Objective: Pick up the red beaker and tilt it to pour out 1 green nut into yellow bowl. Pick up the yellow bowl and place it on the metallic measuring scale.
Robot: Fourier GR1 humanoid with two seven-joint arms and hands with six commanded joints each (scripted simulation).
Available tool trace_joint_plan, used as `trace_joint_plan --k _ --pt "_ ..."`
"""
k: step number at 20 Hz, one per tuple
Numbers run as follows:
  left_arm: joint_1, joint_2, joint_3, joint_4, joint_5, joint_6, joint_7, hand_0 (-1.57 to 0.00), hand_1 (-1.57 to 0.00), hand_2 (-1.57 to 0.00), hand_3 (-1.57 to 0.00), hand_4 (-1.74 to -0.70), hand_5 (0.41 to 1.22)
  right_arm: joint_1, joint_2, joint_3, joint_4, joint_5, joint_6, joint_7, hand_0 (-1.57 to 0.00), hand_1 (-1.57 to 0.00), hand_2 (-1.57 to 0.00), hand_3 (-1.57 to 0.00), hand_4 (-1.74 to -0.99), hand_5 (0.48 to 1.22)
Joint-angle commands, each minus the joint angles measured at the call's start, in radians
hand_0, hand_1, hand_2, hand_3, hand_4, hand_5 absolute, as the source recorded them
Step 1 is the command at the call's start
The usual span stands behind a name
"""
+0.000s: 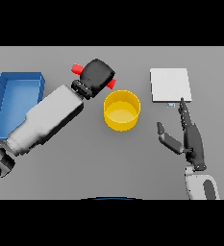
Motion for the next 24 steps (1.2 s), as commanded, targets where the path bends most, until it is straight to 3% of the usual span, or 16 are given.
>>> trace_joint_plan --k 1,4,10,16,20,24 --pt "-0.015 0.002 -0.024 0.019 -0.015 -0.012 -0.022 -1.57 -1.57 -1.57 -1.38 -1.71 1.217 0.008 0.008 0.003 -0.003 -0.006 0.002 -0.002 0.0 0.0 0.0 0.0 -1.295 0.664" --pt "-0.055 -0.004 -0.111 0.038 -0.069 -0.042 -0.068 -1.57 -1.57 -1.57 -1.47 -1.73 1.219 0.0 0.009 -0.007 0.006 -0.023 0.007 0.002 0.0 0.0 0.0 0.0 -1.291 0.648" --pt "-0.136 -0.03 -0.26 0.106 -0.169 -0.09 -0.09 -1.57 -1.57 -1.57 -1.55 -1.74 1.22 0.012 0.013 -0.004 -0.001 0.002 -0.019 -0.009 0.0 0.0 0.0 0.0 -1.288 0.627" --pt "-0.225 -0.05 -0.353 0.165 -0.222 -0.109 -0.142 -1.57 -1.57 -1.57 -1.56 -1.74 1.221 -0.006 0.006 -0.006 0.013 0.016 -0.024 0.032 0.0 0.0 0.0 0.0 -1.26 0.586" --pt "-0.272 -0.059 -0.427 0.184 -0.259 -0.139 -0.182 -1.57 -1.57 -1.57 -1.57 -1.74 1.221 -0.005 0.005 0.001 0.006 0.043 -0.041 0.024 0.0 0.0 0.0 0.0 -1.216 0.585" --pt "-0.308 -0.076 -0.492 0.211 -0.292 -0.107 -0.22 -1.57 -1.57 -1.57 -1.57 -1.73 1.221 0.0 -0.001 -0.003 0.023 0.043 -0.04 -0.008 0.0 0.0 0.0 0.0 -1.21 0.592"
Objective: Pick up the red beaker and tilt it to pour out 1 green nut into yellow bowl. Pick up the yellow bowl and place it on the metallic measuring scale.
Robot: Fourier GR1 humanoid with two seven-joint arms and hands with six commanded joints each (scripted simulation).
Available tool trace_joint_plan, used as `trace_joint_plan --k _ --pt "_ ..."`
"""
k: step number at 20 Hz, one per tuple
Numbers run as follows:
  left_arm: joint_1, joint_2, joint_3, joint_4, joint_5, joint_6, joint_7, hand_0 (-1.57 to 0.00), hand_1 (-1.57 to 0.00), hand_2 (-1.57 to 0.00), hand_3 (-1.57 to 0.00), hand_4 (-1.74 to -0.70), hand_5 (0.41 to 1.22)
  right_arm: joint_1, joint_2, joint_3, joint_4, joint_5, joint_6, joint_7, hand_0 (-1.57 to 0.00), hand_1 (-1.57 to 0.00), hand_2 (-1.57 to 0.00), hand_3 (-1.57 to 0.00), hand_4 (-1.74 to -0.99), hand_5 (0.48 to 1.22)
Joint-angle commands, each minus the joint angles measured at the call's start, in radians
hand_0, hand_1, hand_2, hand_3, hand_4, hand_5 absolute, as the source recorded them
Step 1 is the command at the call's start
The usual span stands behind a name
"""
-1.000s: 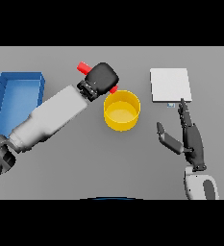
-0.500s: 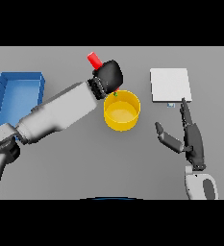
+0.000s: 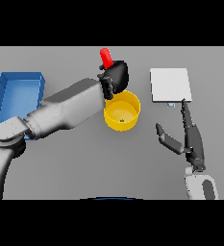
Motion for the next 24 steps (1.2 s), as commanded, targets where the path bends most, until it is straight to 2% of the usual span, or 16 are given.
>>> trace_joint_plan --k 1,4,6,7,8,10,12,13,15,19,24 --pt "-0.008 -0.004 -0.012 0.012 -0.008 0.005 -0.001 -1.57 -1.57 -1.57 -1.57 -1.73 1.221 0.003 0.001 0.003 0.0 0.001 0.002 -0.004 0.0 0.0 0.0 0.0 -1.209 0.593" --pt "-0.057 0.019 -0.02 0.013 0.003 -0.009 -0.04 -1.57 -1.57 -1.57 -1.57 -1.73 1.221 -0.005 0.005 0.012 -0.005 0.021 -0.009 0.004 0.0 0.0 0.0 0.0 -1.206 0.592" --pt "-0.112 0.031 0.006 0.049 0.023 0.025 -0.057 -1.57 -1.57 -1.57 -1.57 -1.73 1.221 -0.005 0.016 0.019 -0.003 0.026 -0.015 -0.007 0.0 0.0 0.0 0.0 -1.209 0.592" --pt "-0.138 0.049 0.019 0.06 0.032 0.043 -0.062 -1.57 -1.57 -1.57 -1.49 -1.73 1.221 -0.003 0.013 0.016 -0.003 0.027 -0.016 -0.004 0.0 0.0 0.0 0.0 -1.203 0.592" --pt "-0.17 0.064 0.037 0.089 0.041 0.062 -0.058 -1.57 -1.57 -1.4 -1.51 -1.68 1.221 -0.007 0.015 0.019 -0.011 0.03 -0.019 0.004 0.0 0.0 0.0 0.0 -1.201 0.592" --pt "-0.236 0.087 0.086 0.128 0.083 0.078 -0.076 -1.57 -1.57 -1.46 -1.04 -1.7 1.221 -0.02 0.011 0.007 -0.003 0.01 -0.011 0.007 0.0 0.0 0.0 0.0 -1.186 0.596" --pt "-0.286 0.109 0.132 0.187 0.123 0.096 -0.072 -1.57 -1.57 -1.5 -1.23 -1.7 1.221 -0.016 0.01 0.006 0.001 -0.01 0.007 -0.009 0.0 0.0 0.0 0.0 -1.181 0.593" --pt "-0.307 0.111 0.166 0.223 0.152 0.087 -0.039 -1.57 -1.57 -1.51 -1.3 -1.71 1.221 -0.01 0.015 0.008 -0.005 -0.019 0.012 -0.012 0.0 0.0 0.0 0.0 -1.182 0.593" --pt "-0.327 0.127 0.246 0.314 0.234 0.101 -0.022 -1.57 -1.57 -1.53 -1.4 -1.72 1.221 -0.022 0.013 -0.001 -0.007 -0.041 0.022 -0.011 0.0 0.0 0.0 0.0 -1.193 0.597" --pt "-0.307 0.207 0.467 0.443 0.471 0.143 0.111 -1.57 -1.57 -1.56 -1.36 -1.73 1.221 -0.025 0.008 0.001 -0.002 -0.046 0.033 -0.008 0.0 0.0 0.0 0.0 -1.222 0.592" --pt "-0.184 0.336 0.647 0.474 0.729 0.263 0.087 -1.57 -1.57 -1.57 -1.43 -1.74 1.221 -0.035 -0.013 -0.014 0.029 -0.062 0.049 -0.051 0.0 0.0 0.0 0.0 -1.222 0.586"
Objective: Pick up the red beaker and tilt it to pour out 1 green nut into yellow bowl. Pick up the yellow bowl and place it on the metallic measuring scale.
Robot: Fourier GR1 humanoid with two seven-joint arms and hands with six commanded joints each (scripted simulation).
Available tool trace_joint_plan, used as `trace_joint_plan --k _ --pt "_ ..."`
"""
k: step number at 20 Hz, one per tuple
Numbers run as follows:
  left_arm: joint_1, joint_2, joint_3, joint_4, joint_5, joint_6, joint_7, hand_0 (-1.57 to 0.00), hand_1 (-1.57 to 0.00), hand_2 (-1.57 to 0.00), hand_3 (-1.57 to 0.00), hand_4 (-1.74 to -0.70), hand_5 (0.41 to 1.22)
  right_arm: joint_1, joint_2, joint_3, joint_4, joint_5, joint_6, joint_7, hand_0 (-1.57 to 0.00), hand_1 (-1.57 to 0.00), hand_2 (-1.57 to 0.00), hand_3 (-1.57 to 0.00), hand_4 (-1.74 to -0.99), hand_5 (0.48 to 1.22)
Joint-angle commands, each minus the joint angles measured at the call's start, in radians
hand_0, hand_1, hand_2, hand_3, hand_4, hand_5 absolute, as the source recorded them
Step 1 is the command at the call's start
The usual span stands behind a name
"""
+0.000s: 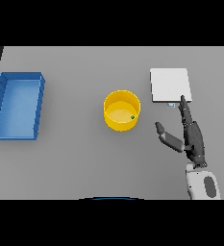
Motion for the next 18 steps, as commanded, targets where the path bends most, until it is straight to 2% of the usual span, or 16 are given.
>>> trace_joint_plan --k 1,2,5,9,11,14,18 --pt "0.034 0.02 0.031 -0.008 0.046 0.029 0.017 -1.57 -1.57 -1.57 -1.43 -1.74 1.221 0.0 -0.002 0.004 0.002 0.001 0.005 -0.004 0.0 0.0 0.0 0.0 -1.226 0.587" --pt "0.066 0.036 0.048 -0.019 0.08 0.051 0.063 -1.57 -1.57 -1.57 -1.41 -1.74 1.221 -0.007 -0.005 0.003 0.009 0.012 -0.003 0.002 0.0 0.0 0.0 0.0 -1.223 0.591" --pt "0.194 0.091 0.116 -0.112 0.21 0.159 0.131 -1.57 -1.57 -1.57 -1.45 -1.74 1.221 -0.011 -0.005 0.014 0.012 0.025 -0.003 0.009 0.0 0.0 0.0 0.0 -1.212 0.604" --pt "0.432 0.151 0.139 -0.355 0.345 0.276 0.296 -1.57 -1.57 -1.57 -1.46 -1.74 1.221 0.0 -0.031 0.016 -0.005 0.03 0.013 0.005 0.0 0.0 0.0 0.0 -1.212 0.641" --pt "0.554 0.187 0.129 -0.509 0.388 0.334 0.385 -1.57 -1.57 -1.57 -1.45 -1.74 1.221 -0.011 -0.022 0.023 -0.003 0.043 0.003 0.032 0.0 0.0 0.0 0.0 -1.206 0.653" --pt "0.725 0.239 0.111 -0.718 0.438 0.416 0.453 -1.57 -1.57 -1.57 -1.45 -1.74 1.221 0.002 -0.025 0.03 -0.001 0.05 0.006 0.007 0.0 0.0 0.0 0.0 -1.215 0.664" --pt "0.847 0.251 0.083 -0.84 0.474 0.502 0.531 -1.57 -1.57 -1.57 -1.49 -1.74 1.221 0.0 -0.029 0.025 0.001 0.049 0.004 0.012 0.0 0.0 0.0 0.0 -1.216 0.664"
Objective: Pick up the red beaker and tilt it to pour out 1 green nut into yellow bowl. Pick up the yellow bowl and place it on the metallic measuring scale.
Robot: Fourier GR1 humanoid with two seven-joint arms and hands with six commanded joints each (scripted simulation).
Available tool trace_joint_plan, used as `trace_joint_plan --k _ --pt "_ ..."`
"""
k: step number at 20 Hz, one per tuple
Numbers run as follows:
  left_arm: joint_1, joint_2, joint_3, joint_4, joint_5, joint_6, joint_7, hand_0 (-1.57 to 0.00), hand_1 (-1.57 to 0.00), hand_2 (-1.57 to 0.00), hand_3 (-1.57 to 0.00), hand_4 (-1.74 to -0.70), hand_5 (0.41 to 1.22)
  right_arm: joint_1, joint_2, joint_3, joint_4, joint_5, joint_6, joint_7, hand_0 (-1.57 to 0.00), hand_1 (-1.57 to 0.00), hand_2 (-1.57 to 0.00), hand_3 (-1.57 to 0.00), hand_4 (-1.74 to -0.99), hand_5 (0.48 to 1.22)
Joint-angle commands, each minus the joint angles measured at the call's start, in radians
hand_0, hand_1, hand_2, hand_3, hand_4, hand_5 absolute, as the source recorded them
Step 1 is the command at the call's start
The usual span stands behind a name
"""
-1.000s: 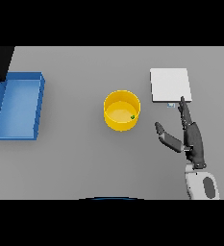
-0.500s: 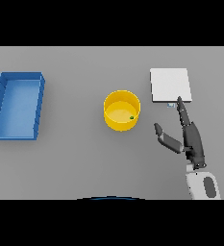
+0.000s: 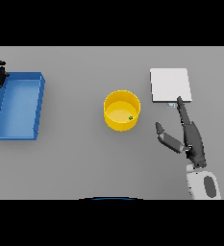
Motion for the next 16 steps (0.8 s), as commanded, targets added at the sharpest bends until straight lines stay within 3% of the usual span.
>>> trace_joint_plan --k 1,4,6,7,8,9,10,12,14,16 --pt "0.02 0.008 -0.003 -0.021 0.004 0.015 0.005 -1.57 -1.57 -1.57 -1.51 -1.74 1.221 -0.003 0.008 0.006 0.002 -0.001 0.001 -0.003 0.0 0.0 0.0 0.0 -1.217 0.666" --pt "0.041 0.016 -0.027 -0.042 0.016 0.032 0.038 -1.57 -1.57 -1.57 -1.54 -1.74 1.117 0.001 0.005 0.01 -0.009 0.01 -0.002 0.006 0.0 0.0 0.0 0.0 -1.207 0.665" --pt "0.051 0.02 -0.057 -0.052 0.019 0.047 0.061 -1.57 -1.57 -1.57 -1.55 -1.74 0.967 -0.001 -0.002 -0.001 -0.008 -0.002 0.0 0.004 0.0 0.0 0.0 0.0 -1.205 0.664" --pt "0.052 0.033 -0.073 -0.058 0.02 0.037 0.061 -1.57 -1.57 -1.57 -1.55 -1.67 0.908 0.013 0.004 0.008 -0.001 0.012 -0.006 -0.016 0.0 0.0 0.0 0.0 -1.202 0.667" --pt "0.056 0.04 -0.091 -0.063 0.035 0.004 0.062 -1.57 -1.57 -1.57 -1.5 -1.53 0.865 0.018 0.004 0.006 0.001 0.01 -0.006 -0.02 0.0 0.0 0.0 0.0 -1.197 0.664" --pt "0.062 0.052 -0.091 -0.082 0.044 -0.024 0.062 -1.56 -1.45 -1.43 -1.36 -1.37 0.83 0.012 0.008 0.007 -0.002 0.006 -0.005 -0.015 0.0 0.0 0.0 0.0 -1.192 0.663" --pt "0.066 0.066 -0.091 -0.105 0.079 -0.076 0.05 -1.46 -1.18 -1.19 -1.13 -1.23 0.803 0.005 0.008 0.005 0.005 0.0 -0.001 -0.012 0.0 0.0 0.0 0.0 -1.188 0.663" --pt "0.074 0.09 -0.099 -0.138 0.125 -0.164 0.062 -0.93 -0.76 -0.77 -0.72 -1.03 0.758 0.008 0.005 0.006 0.012 0.005 -0.001 -0.025 0.0 0.0 0.0 0.0 -1.185 0.665" --pt "0.074 0.108 -0.105 -0.152 0.142 -0.207 0.054 -0.6 -0.48 -0.49 -0.46 -0.92 0.723 0.018 0.006 0.012 -0.018 0.013 -0.006 -0.017 0.0 0.0 0.0 0.0 -1.182 0.667" --pt "0.073 0.11 -0.101 -0.145 0.158 -0.234 0.047 -0.38 -0.31 -0.31 -0.3 -0.85 0.698 0.029 0.001 0.01 -0.027 0.004 0.002 -0.012 0.0 0.0 0.0 0.0 -1.187 0.667"
